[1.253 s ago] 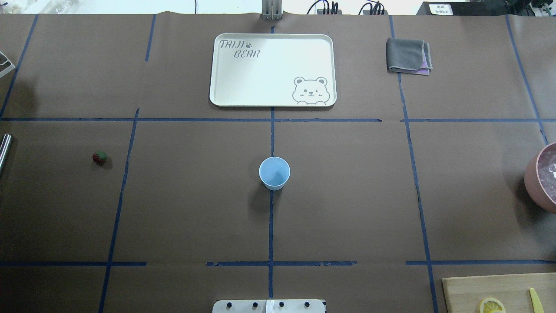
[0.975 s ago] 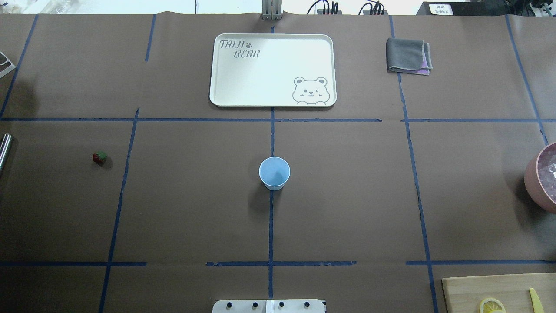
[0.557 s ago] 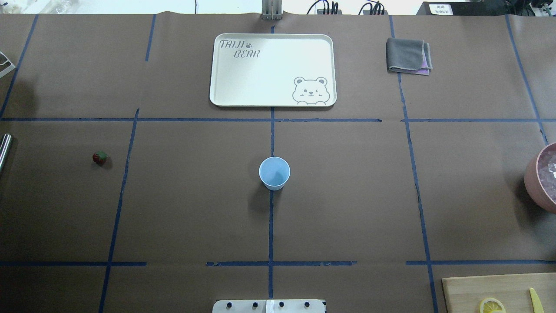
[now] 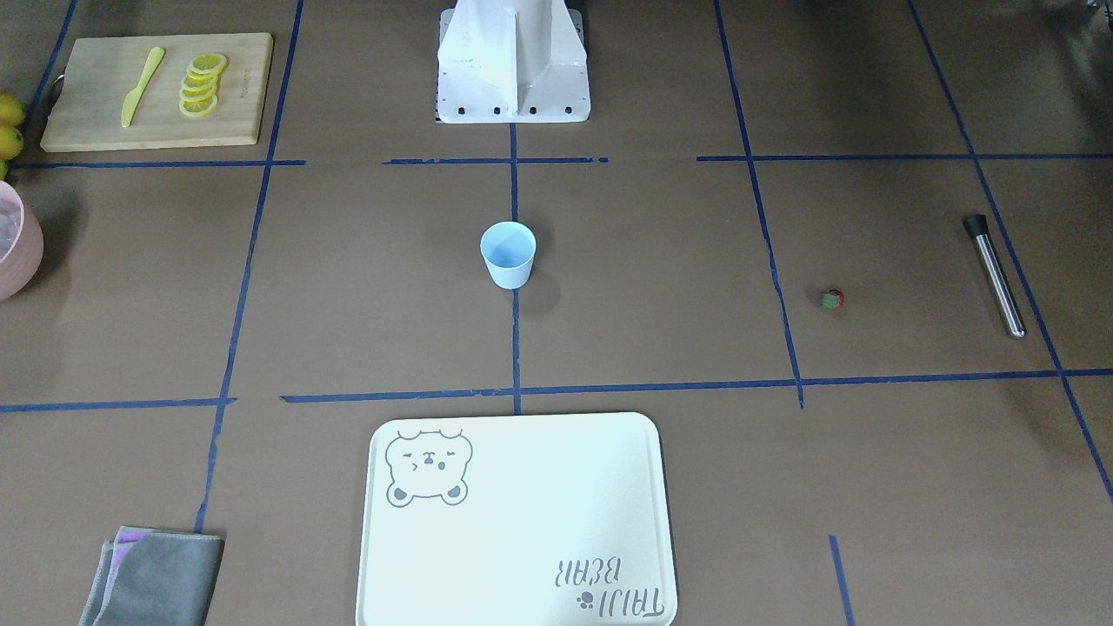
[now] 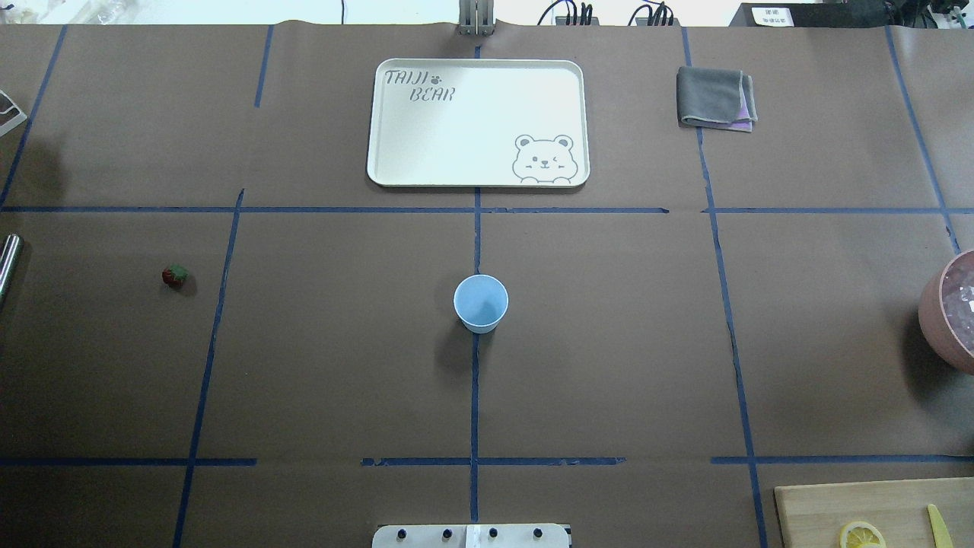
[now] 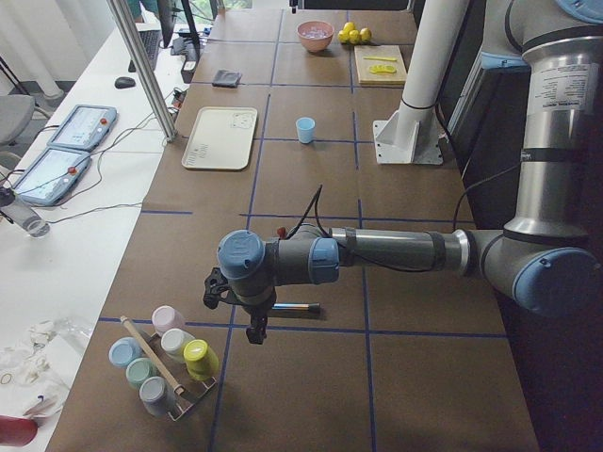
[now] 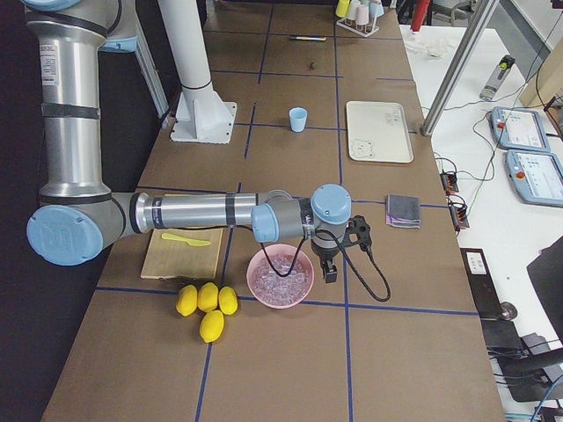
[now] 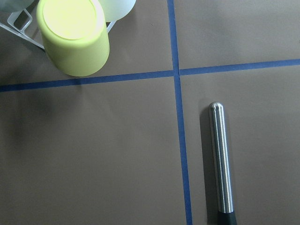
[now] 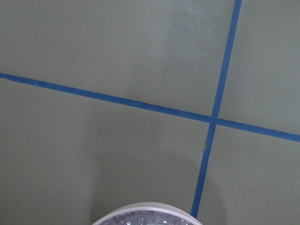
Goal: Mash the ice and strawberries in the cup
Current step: 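Lower the right gripper into the pink bowl and grasp an ice cube, then lift the ice cube with the right gripper and carry it toward the blue cup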
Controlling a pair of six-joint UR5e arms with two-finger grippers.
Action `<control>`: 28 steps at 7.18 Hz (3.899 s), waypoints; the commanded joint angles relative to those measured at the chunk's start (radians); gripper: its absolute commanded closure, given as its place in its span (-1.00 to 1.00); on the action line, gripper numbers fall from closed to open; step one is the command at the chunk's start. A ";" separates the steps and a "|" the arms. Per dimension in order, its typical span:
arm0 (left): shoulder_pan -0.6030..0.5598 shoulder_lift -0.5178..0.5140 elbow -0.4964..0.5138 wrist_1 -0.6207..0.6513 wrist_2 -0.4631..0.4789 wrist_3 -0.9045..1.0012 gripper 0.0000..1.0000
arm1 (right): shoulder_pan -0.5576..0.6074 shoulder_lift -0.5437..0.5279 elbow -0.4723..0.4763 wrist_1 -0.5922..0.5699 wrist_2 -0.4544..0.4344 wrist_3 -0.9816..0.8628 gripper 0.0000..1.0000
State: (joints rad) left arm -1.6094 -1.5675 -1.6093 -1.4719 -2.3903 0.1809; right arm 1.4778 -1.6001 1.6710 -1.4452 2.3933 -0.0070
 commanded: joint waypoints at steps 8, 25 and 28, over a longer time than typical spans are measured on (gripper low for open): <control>0.000 0.000 -0.020 -0.002 -0.001 -0.009 -1.00 | -0.096 -0.112 0.058 0.074 0.006 0.024 -0.16; 0.000 -0.006 -0.027 -0.002 -0.001 -0.009 -1.00 | -0.200 -0.138 -0.016 0.081 -0.008 0.019 -0.06; -0.001 -0.011 -0.029 -0.002 -0.001 -0.009 -1.00 | -0.211 -0.138 -0.014 0.081 -0.008 0.021 -0.06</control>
State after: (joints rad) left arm -1.6094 -1.5768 -1.6380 -1.4741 -2.3915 0.1718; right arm 1.2697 -1.7380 1.6567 -1.3638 2.3853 0.0126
